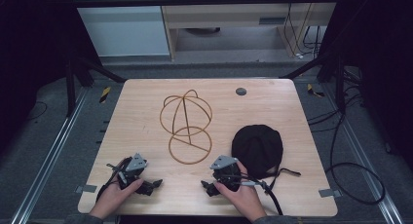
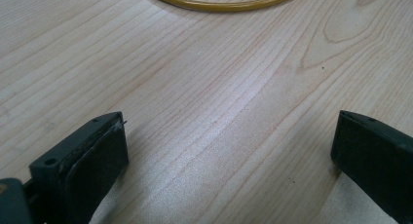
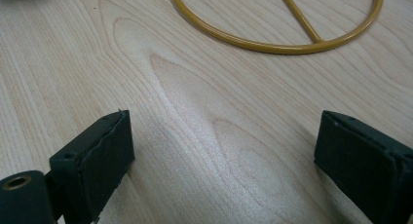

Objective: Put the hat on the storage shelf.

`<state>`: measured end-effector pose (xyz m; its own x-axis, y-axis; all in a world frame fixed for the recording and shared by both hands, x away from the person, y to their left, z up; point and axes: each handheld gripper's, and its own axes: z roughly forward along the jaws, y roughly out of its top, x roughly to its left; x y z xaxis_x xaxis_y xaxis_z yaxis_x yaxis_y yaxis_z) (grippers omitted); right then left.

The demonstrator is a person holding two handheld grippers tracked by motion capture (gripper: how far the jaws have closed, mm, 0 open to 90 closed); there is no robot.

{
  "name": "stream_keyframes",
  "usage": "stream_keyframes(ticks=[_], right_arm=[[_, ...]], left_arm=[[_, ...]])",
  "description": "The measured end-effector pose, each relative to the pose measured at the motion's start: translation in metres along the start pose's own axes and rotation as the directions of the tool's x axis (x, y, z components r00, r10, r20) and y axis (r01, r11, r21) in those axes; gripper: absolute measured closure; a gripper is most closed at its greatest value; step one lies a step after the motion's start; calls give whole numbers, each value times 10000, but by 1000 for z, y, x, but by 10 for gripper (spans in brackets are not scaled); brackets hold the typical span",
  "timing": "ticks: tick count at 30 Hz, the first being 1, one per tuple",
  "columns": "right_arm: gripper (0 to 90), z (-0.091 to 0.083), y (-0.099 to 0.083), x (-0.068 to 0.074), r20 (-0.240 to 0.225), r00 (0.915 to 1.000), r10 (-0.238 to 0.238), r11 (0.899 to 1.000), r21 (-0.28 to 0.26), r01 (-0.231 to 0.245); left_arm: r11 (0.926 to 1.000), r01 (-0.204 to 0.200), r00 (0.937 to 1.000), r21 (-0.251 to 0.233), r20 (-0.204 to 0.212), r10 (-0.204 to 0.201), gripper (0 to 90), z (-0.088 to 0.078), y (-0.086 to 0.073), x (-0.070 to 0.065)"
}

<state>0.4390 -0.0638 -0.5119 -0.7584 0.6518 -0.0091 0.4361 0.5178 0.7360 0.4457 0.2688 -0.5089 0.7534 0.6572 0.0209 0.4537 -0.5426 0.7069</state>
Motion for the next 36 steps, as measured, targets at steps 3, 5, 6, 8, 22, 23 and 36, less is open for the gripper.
stream_keyframes(ticks=[3, 5, 6, 8, 22, 23, 36], right_arm=[[72, 0, 0, 0, 6, 10000, 14, 10000, 5, -14], [71, 0, 0, 0, 17, 10000, 10, 10000, 4, -10], [70, 0, 0, 0, 23, 10000, 23, 10000, 6, -23], [69, 0, 0, 0, 36, 10000, 39, 10000, 9, -39], [89, -7, -2, 9, 434, 9990, -136, 9999, 51, 134], [87, -11, -1, 10, 479, 9987, -183, 9998, -33, 185], [84, -52, 22, 3, 1056, 9918, -717, 9974, 23, 719]], left_arm=[[10000, 17, 10000, 1, 9, -17, 0, 0, 0, 0], [10000, 14, 10000, 1, 11, -14, 0, 0, 0, 0], [10000, 18, 10000, -1, 9, -18, 0, 0, 0, 0], [10000, 15, 10000, -1, 9, -15, 0, 0, 0, 0], [10000, 14, 10000, 2, 15, -14, 0, 0, 0, 0], [10000, 10, 10000, 4, 17, -10, 0, 0, 0, 0], [10000, 22, 10000, 1, 2, -22, 0, 0, 0, 0]])
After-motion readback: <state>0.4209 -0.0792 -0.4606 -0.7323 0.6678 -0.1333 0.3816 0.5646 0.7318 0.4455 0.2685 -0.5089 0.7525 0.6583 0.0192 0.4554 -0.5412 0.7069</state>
